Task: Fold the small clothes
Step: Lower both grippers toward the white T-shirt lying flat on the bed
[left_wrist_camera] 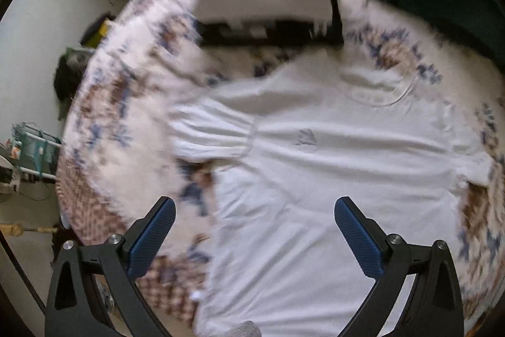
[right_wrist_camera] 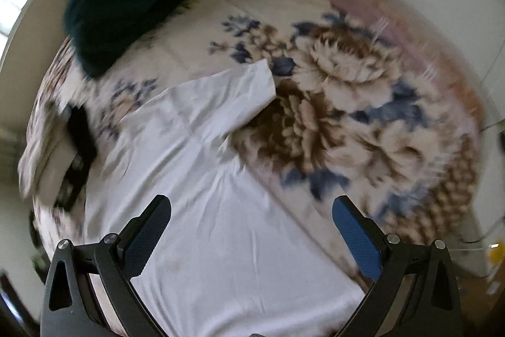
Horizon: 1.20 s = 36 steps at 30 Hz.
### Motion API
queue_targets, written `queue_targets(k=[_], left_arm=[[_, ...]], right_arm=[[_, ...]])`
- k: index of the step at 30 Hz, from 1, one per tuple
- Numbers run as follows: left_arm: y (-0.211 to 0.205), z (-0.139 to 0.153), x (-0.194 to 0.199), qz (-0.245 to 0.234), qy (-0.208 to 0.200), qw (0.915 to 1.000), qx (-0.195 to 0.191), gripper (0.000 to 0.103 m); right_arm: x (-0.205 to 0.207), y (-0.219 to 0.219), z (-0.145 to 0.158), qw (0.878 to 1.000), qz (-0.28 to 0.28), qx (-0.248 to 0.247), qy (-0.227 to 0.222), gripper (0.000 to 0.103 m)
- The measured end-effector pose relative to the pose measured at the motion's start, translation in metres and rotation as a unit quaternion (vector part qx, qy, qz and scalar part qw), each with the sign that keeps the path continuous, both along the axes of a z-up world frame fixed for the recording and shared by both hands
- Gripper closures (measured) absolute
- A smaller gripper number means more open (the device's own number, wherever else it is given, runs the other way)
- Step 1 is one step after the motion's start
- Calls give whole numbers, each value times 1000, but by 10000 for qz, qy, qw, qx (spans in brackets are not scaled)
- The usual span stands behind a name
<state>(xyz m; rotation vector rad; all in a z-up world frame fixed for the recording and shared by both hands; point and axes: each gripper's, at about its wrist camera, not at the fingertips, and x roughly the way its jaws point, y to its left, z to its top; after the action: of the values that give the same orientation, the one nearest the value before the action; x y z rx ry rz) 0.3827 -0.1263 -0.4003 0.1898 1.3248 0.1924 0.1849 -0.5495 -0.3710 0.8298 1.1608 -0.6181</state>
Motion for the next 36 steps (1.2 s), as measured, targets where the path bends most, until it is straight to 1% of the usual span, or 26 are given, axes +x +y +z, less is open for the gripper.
queue_targets(k=[1, 3, 4, 6, 7, 8, 10, 12, 14, 15, 16, 17, 18, 19, 22, 24, 26, 27, 28, 29, 30, 31, 32, 34, 35, 36], left_arm=[[-8, -26, 10, -18, 114, 9999, 69, 0], [-20, -58, 24, -51, 228, 9995, 198, 0], [-25, -73, 30, -59, 268, 9993, 238, 0], [-35, -103, 42, -91, 361, 9989, 289, 0], [-37, -113, 45, -102, 403, 9986, 319, 0], [-42, -122, 50, -106, 426, 9985, 317, 0], [-47, -138, 55, -74, 464, 9984, 299, 0], [-53, -155, 61, -3, 561, 9981, 245, 0], [-54, -167, 64, 40, 628, 9978, 228, 0], [-55, -171, 65, 49, 623, 9978, 199, 0], [-56, -172, 66, 60, 603, 9980, 165, 0], [-56, -172, 66, 68, 570, 9983, 126, 0], [-56, -173, 67, 70, 566, 9983, 101, 0], [-56, -173, 68, 77, 605, 9981, 62, 0], [-51, -175, 73, 215, 721, 9970, -205, 0], [-46, -176, 76, 288, 820, 9953, -426, 0], [-44, -175, 77, 275, 923, 9938, -551, 0], [-43, -174, 77, 268, 950, 9934, -588, 0], [-43, -173, 77, 253, 966, 9931, -623, 0], [-41, -170, 77, 247, 964, 9928, -673, 0], [-40, -168, 76, 250, 948, 9926, -715, 0], [-38, -164, 74, 270, 913, 9926, -753, 0], [-32, -160, 74, 293, 878, 9928, -764, 0], [-24, -150, 70, 363, 791, 9935, -736, 0], [-19, -146, 68, 405, 751, 9937, -733, 0], [-17, -142, 65, 448, 708, 9937, -738, 0]], right_arm=[[10, -15, -24, 9999, -123, 108, 6, 0], [21, -30, -58, 9990, -294, 331, -5, 0], [29, -44, -81, 9981, -427, 445, -32, 0], [37, -57, -110, 9956, -646, 667, -121, 1], [41, -66, -130, 9924, -848, 877, -187, 2], [42, -72, -142, 9883, -1040, 1083, -284, 3], [44, -84, -172, 9747, -1521, 1527, -589, 8], [46, -88, -186, 9669, -1819, 1606, -788, 8], [50, -89, -189, 9648, -1958, 1447, -994, 9], [54, -88, -188, 9645, -1978, 1344, -1120, 17], [60, -86, -186, 9655, -1936, 1250, -1213, 36], [66, -84, -185, 9674, -1858, 1208, -1223, 49], [73, -82, -184, 9697, -1761, 1174, -1219, 73], [80, -79, -183, 9731, -1664, 1080, -1169, 90], [104, -66, -168, 9858, -1280, 495, -965, 95], [125, -48, -146, 9925, -785, -96, -928, 96], [148, -23, -123, 9936, -181, -697, -875, 96], [162, -5, -113, 9911, 197, -995, -861, 96], [174, 15, -104, 9859, 619, -1310, -840, 96], [188, 40, -97, 9759, 1135, -1698, -765, 96], [197, 62, -94, 9654, 1549, -1977, -702, 96], [205, 85, -95, 9529, 1954, -2226, -647, 96], [213, 109, -98, 9376, 2377, -2473, -571, 96], [219, 150, -108, 9100, 3039, -2780, -485, 97], [221, 171, -115, 8941, 3369, -2918, -448, 97], [221, 186, -120, 8818, 3606, -3011, -416, 97]])
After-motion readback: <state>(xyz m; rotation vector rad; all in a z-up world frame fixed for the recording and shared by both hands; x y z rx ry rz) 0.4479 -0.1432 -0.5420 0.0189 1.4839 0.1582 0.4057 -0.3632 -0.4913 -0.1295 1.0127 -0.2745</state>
